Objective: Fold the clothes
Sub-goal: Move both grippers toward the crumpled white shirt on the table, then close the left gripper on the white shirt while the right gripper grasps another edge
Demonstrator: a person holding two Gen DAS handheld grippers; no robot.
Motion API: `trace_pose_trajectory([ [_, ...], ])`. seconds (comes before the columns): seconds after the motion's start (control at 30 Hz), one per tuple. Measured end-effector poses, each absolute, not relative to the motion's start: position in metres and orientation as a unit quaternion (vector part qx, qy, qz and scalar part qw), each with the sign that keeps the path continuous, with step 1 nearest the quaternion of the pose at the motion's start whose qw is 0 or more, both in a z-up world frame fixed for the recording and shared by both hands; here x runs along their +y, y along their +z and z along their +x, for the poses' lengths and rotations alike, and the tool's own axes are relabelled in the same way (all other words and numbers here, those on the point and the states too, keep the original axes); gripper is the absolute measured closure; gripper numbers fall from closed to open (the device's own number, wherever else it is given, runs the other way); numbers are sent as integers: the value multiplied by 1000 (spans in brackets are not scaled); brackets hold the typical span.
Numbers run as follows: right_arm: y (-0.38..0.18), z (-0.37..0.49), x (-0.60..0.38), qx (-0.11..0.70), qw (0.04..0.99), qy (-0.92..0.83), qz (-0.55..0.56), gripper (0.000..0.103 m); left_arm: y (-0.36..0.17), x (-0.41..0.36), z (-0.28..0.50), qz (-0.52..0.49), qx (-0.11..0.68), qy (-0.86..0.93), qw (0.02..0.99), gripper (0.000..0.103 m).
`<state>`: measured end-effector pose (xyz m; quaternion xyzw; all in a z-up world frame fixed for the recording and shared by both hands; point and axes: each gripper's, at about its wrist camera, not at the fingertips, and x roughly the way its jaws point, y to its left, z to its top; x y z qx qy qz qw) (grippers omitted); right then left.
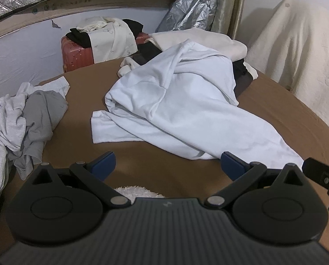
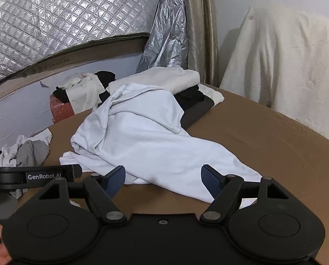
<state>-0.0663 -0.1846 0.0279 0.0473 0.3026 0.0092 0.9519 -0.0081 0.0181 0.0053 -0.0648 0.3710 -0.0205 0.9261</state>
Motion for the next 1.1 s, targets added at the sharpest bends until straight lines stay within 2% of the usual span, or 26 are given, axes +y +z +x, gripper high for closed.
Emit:
trace_pose_trajectory([
  [0.77, 21, -64, -185, 327, 940, 47, 87, 22, 4, 36, -3, -82, 365, -11, 927, 1],
  [0.93, 8, -59, -196, 356, 917, 77, 161, 13, 5, 69, -3, -174, 329, -38, 927, 2],
  [1.1, -18, -37, -204, 392, 896, 83, 191, 12, 7, 82, 23, -131, 326, -24, 936, 4],
])
